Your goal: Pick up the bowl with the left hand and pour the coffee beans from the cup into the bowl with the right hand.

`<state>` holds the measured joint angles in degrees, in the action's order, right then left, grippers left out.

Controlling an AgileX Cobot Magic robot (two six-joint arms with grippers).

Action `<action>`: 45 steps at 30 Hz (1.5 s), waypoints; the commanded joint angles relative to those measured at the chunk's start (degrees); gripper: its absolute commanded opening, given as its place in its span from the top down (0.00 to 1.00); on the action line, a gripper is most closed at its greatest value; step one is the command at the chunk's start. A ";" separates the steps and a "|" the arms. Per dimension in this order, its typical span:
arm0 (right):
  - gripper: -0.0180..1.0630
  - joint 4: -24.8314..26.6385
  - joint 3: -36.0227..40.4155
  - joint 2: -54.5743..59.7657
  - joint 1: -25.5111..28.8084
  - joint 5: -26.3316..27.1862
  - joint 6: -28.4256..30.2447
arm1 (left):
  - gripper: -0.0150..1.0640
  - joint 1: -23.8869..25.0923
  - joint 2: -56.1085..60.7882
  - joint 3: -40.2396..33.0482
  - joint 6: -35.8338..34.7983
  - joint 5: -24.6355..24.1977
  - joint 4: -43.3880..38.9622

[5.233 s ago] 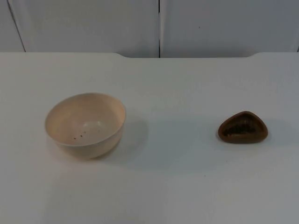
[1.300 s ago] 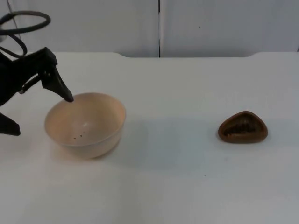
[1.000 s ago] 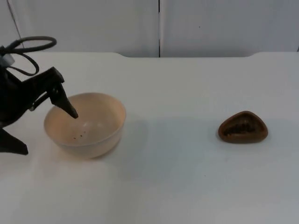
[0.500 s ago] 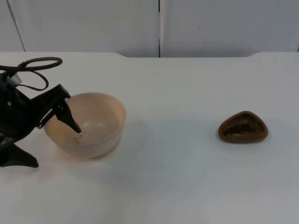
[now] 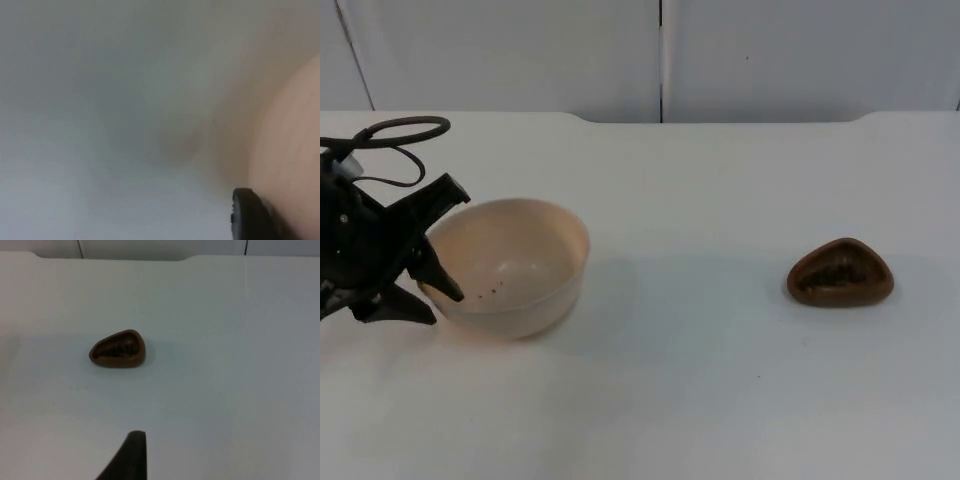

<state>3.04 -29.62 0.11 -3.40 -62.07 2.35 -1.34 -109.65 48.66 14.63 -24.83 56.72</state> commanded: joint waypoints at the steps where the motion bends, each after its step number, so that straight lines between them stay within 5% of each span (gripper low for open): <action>1: 0.01 -0.70 0.11 -0.11 0.38 0.25 -0.01 | 0.78 -0.31 -0.13 0.37 0.30 0.26 1.07; 7: 0.01 -1.44 0.11 -0.11 0.38 0.25 -0.15 | 0.99 -0.31 -0.13 0.37 0.30 0.26 1.07; 15: 0.01 -1.44 0.11 -0.11 0.38 0.25 -0.15 | 0.99 -0.31 0.07 0.37 0.30 -0.65 1.07; 30: 0.01 -1.44 0.11 -0.11 0.38 0.25 -0.15 | 0.99 -1.32 5.96 4.16 1.23 -12.06 -8.03; 45: 0.01 -1.44 0.11 -0.11 0.38 0.25 -0.15 | 0.99 -19.17 9.70 12.71 -25.93 -19.55 -44.92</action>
<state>1.82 -29.62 0.11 -3.40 -62.07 2.25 -19.40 -100.82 60.75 -8.80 -43.46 14.46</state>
